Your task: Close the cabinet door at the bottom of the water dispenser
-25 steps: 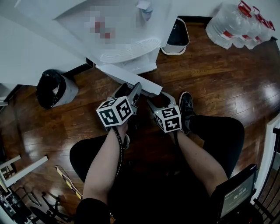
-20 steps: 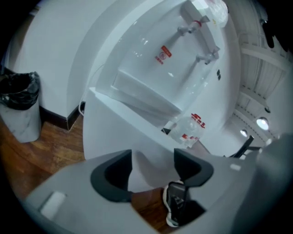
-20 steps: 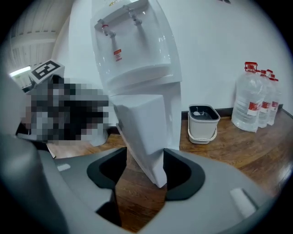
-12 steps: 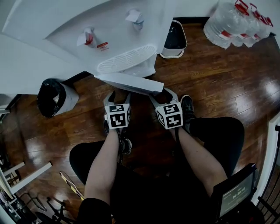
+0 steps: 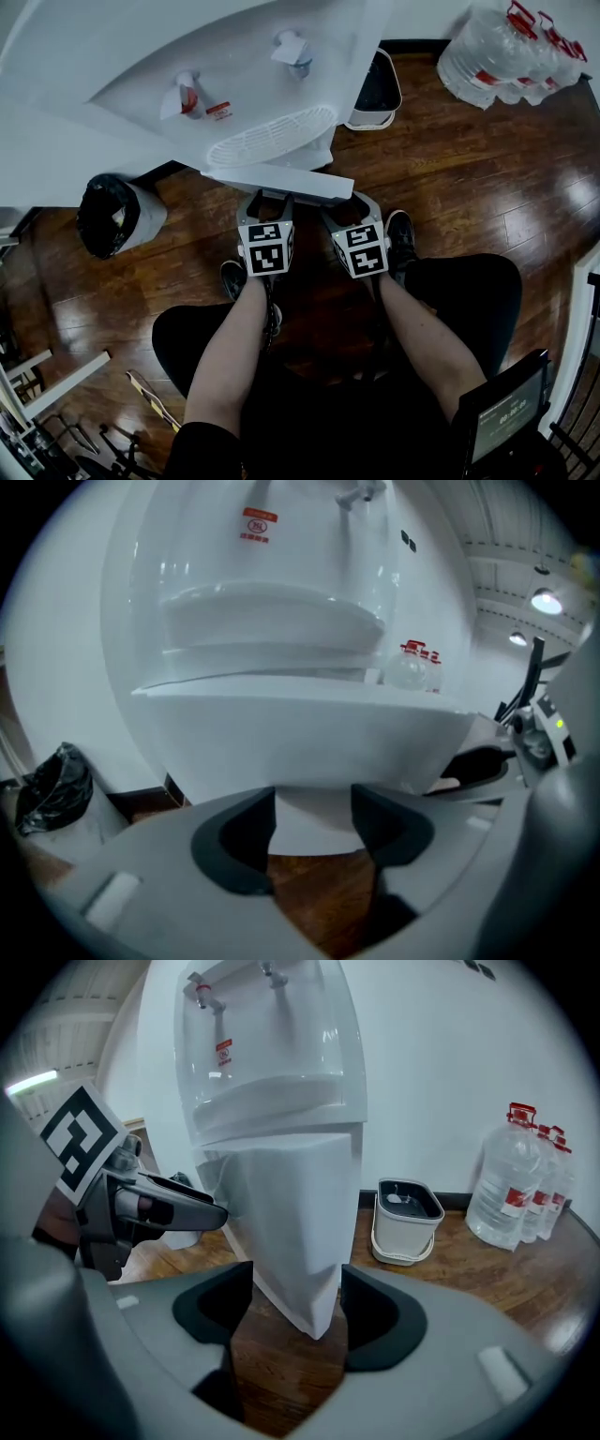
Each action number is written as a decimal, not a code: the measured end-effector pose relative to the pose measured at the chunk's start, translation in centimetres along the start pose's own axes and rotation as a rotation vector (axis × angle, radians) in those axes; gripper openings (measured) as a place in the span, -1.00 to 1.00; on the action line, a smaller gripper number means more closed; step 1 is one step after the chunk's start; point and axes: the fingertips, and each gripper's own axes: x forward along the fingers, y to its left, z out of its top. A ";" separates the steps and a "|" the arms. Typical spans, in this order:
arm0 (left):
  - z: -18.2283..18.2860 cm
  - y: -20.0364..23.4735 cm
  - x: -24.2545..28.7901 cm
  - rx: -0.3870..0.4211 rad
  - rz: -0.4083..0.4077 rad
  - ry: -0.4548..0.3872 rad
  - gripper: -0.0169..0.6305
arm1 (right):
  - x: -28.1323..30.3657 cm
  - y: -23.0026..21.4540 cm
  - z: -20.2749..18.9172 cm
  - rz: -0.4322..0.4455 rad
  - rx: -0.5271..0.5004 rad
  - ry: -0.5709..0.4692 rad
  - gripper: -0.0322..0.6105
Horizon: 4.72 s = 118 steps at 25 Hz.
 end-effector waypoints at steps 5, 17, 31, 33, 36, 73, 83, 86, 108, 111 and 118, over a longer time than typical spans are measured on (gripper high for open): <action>-0.4 -0.5 0.7 -0.015 -0.010 0.020 -0.11 | 1.0 -0.7 1.0 -0.010 0.005 -0.018 0.02; 0.7 1.2 1.8 -0.104 0.071 0.031 -0.09 | 2.6 -3.0 2.7 -0.004 -0.044 0.013 -0.11; 1.5 0.9 3.5 -0.173 0.075 0.067 -0.09 | 4.6 -4.7 4.6 0.028 -0.115 0.044 -0.12; 1.7 0.9 3.6 -0.188 0.082 0.068 -0.08 | 4.8 -5.0 4.9 0.029 -0.124 0.042 -0.12; 1.7 1.0 3.7 -0.192 0.094 0.068 -0.09 | 5.0 -5.1 5.1 0.033 -0.132 0.040 -0.13; 2.6 1.3 4.4 -0.233 0.097 0.077 -0.10 | 6.1 -5.8 8.1 0.030 -0.204 0.025 -0.15; 2.8 1.4 4.6 -0.226 0.098 0.076 -0.11 | 6.6 -5.9 8.7 0.031 -0.210 0.010 -0.15; 2.9 1.4 4.7 -0.238 0.098 0.076 -0.12 | 6.6 -6.0 8.8 0.028 -0.207 0.008 -0.15; 3.4 1.5 4.7 -0.196 0.082 0.080 -0.14 | 7.5 -6.8 8.8 -0.002 -0.161 0.022 -0.17; 3.8 1.5 4.0 -0.161 0.078 0.063 -0.14 | 6.7 -7.0 8.6 0.000 -0.116 0.003 -0.28; 5.2 0.5 1.5 -0.144 0.070 -0.001 -0.17 | 3.8 -5.2 10.7 0.013 -0.101 -0.097 -0.42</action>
